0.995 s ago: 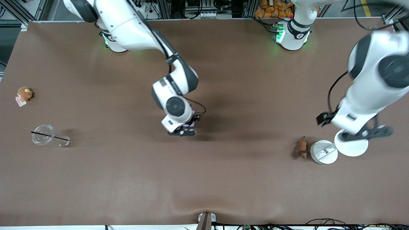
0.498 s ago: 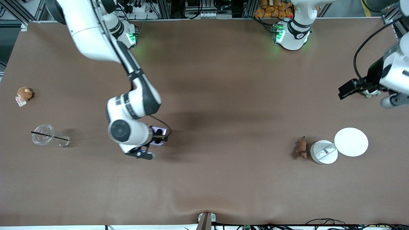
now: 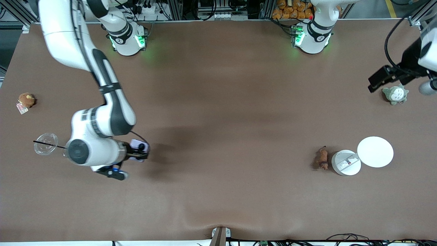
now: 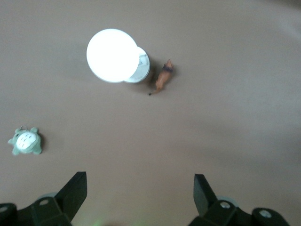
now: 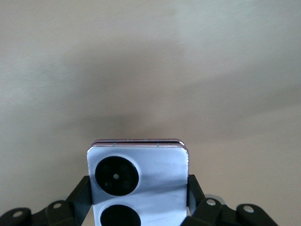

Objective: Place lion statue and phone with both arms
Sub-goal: 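Carry the phone toward the glass cup while the left gripper withdraws, then lower the phone beside the glass cup and open the right gripper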

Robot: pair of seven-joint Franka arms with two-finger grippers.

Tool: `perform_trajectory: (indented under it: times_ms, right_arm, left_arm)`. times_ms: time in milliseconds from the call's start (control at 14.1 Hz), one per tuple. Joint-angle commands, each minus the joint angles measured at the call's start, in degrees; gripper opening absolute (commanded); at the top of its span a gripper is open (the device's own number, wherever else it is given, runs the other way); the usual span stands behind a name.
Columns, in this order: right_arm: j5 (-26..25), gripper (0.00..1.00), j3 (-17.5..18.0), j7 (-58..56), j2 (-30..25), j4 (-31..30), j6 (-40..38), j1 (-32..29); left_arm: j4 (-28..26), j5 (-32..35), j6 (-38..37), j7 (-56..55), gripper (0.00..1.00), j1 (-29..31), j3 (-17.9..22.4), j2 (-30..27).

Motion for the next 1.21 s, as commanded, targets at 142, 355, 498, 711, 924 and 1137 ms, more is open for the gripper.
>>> perform_trajectory:
  times_ms: [142, 355, 498, 711, 924, 1137]
  right_arm:
    - [-0.96, 0.00, 0.87, -6.59, -1.42, -1.77, -2.06, -6.88]
    - [-0.96, 0.00, -1.23, -11.85, -1.33, -5.97, 3.19, -8.47]
    - [-1.13, 0.00, -2.82, -17.64, -1.07, -8.70, 8.28, -9.60]
    - [-0.96, 0.00, -2.91, -27.84, -0.54, -12.57, 15.32, -14.17]
    - [-0.96, 0.00, -2.91, -28.31, -0.10, -14.43, 18.41, -14.71]
    - [-0.96, 0.00, -2.91, -28.31, -0.01, -17.93, 22.62, -14.62]
  left_arm:
    - [-1.20, -1.14, -4.58, 2.58, 1.00, -10.30, 10.89, -3.52]
    - [-1.21, -1.40, -5.90, 6.26, 1.00, -10.83, 11.24, -3.79]
    - [-2.34, -3.59, -5.99, 6.45, 1.00, -10.31, 11.77, -5.01]
    - [-3.05, -4.73, -5.90, 6.54, 1.00, -7.25, 10.98, -5.46]
    - [-3.05, -6.06, -5.38, 6.54, 1.00, -5.74, 10.54, -5.20]
    - [-3.05, -6.15, -4.15, 6.54, 1.00, -4.86, 10.45, -5.02]
